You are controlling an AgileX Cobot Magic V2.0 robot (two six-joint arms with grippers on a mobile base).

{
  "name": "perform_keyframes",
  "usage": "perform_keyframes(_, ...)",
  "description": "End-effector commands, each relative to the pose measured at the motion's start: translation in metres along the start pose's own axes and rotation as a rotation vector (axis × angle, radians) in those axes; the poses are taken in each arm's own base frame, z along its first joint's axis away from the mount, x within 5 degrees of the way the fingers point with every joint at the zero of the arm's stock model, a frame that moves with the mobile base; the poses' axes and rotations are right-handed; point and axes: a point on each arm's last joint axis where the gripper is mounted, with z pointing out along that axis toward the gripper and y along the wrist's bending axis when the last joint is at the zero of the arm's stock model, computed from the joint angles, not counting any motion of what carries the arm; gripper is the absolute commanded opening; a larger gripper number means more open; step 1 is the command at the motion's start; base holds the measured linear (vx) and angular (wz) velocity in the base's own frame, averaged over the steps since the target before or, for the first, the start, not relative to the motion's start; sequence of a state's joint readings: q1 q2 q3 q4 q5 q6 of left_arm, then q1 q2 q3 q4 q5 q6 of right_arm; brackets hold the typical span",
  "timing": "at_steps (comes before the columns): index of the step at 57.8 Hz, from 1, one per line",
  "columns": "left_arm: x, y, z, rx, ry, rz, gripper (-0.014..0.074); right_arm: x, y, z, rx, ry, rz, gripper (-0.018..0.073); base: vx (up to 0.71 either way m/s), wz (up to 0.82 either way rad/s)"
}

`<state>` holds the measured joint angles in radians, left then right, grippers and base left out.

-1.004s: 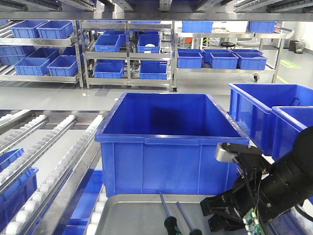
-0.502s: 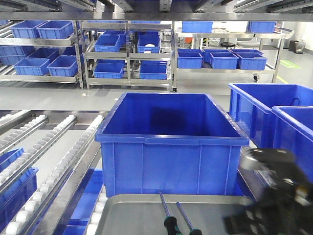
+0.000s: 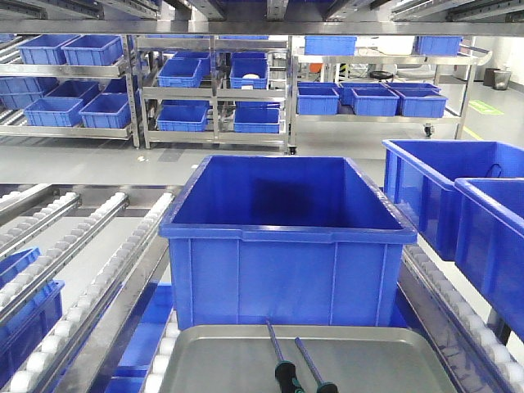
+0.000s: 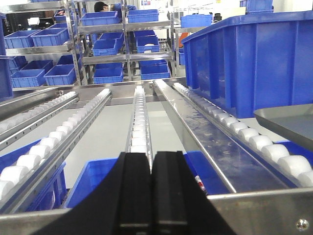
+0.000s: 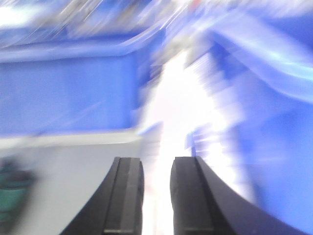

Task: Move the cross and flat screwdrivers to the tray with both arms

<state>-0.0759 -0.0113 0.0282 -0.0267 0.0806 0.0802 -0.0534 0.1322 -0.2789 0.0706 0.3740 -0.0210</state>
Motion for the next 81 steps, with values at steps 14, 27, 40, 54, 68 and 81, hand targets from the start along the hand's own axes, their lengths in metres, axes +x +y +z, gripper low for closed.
perform_keyframes(14, 0.002, 0.0, 0.001, -0.008, -0.058, -0.012, -0.0006, 0.062, -0.007, 0.008, 0.045, -0.073, -0.038, 0.0242, 0.0, 0.0)
perform_keyframes(27, 0.002, 0.0, 0.001, -0.008, -0.058, -0.012, -0.0007, 0.071, -0.003, 0.012, -0.027, -0.142, -0.055, 0.0155, 0.0, 0.0)
perform_keyframes(40, 0.002, 0.0, 0.001, -0.008, -0.058, -0.012, -0.0007, 0.072, -0.002, 0.013, -0.048, -0.131, -0.02, -0.0015, 0.0, 0.0)
perform_keyframes(54, 0.002, 0.0, 0.001, -0.008, -0.058, -0.012, -0.0007, 0.072, -0.003, 0.013, -0.04, -0.132, 0.018, -0.0013, 0.0, 0.0)
perform_keyframes(68, 0.002, 0.0, 0.001, -0.008, -0.058, -0.012, -0.0007, 0.072, -0.003, 0.013, -0.04, -0.132, 0.018, -0.0013, 0.0, 0.0)
perform_keyframes(81, 0.002, 0.0, 0.001, -0.008, -0.058, -0.012, -0.0007, 0.072, -0.003, 0.013, -0.04, -0.132, 0.018, -0.0013, 0.0, 0.0)
